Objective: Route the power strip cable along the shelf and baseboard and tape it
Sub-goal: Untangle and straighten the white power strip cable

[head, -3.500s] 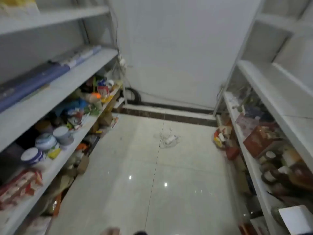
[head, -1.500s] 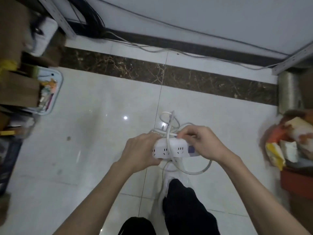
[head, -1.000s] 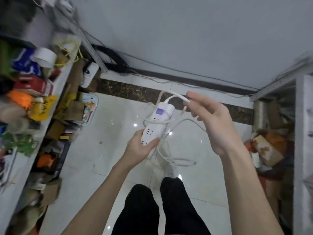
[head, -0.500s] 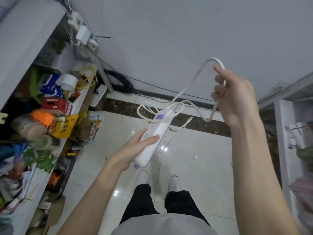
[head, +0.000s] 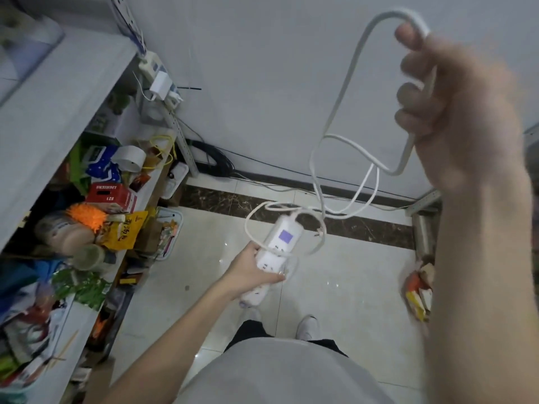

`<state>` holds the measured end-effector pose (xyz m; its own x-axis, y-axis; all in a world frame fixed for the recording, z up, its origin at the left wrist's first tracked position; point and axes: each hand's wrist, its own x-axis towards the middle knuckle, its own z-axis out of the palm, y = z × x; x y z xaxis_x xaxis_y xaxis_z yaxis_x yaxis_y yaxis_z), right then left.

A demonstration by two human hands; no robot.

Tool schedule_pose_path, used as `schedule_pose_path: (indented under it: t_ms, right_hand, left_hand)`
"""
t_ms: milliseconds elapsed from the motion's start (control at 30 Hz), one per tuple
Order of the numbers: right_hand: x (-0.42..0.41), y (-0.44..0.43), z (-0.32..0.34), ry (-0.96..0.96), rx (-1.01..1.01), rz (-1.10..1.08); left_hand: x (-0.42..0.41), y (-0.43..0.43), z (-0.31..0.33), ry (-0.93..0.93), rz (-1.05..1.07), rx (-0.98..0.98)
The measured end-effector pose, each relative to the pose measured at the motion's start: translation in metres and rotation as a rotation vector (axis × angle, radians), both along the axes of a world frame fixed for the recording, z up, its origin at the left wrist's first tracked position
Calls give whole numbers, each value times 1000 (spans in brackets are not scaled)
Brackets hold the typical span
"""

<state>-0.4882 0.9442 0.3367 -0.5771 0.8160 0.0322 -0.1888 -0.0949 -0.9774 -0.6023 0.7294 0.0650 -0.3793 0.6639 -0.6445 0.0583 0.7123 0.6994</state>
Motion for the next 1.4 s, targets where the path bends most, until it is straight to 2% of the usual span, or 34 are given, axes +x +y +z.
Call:
schedule_pose_path:
  t_ms: [100, 200, 267, 400, 500, 567, 667, 767, 833, 933, 1067, 1200, 1300, 1400]
  right_hand:
    - [2, -21, -21, -83, -37, -63]
    - [12, -28, -56, -184, -52, -149]
    - [24, -31, -83, -360, 70, -149]
    - [36, -50, -126, -638, 322, 160]
    - [38, -52, -143, -717, 497, 43]
    - [38, -50, -146, -683, 466, -42]
    - [35, -45, -138, -443, 248, -132]
    - [32, -27, -117, -224, 53, -253]
    - [28, -16, -102, -85, -83, -227]
    - [21, -10, -85, 147, -342, -13]
    - [11, -2, -74, 248, -567, 158]
    - [1, 2, -80, 330, -784, 218]
    - [-3, -1, -90, 270, -808, 217]
    - [3, 1, -100, 93, -673, 162]
  left_hand:
    - [16, 17, 18, -74, 217, 226]
    - [26, 30, 40, -75, 280, 434]
    - [30, 38, 50, -35, 267, 521]
    - [37, 55, 70, 66, 183, 558]
    - [41, 60, 76, 99, 147, 534]
    - [43, 57, 75, 127, 96, 480]
    - [40, 47, 63, 196, 2, 343]
    - [40, 35, 43, 99, -32, 249]
    - [44, 31, 38, 53, -15, 182]
    - [52, 35, 36, 81, 59, 175]
    - [58, 43, 44, -126, 179, 443]
    - [61, 54, 76, -222, 53, 536]
    - [64, 64, 107, -324, -1, 637]
    - [68, 72, 123, -311, 125, 758]
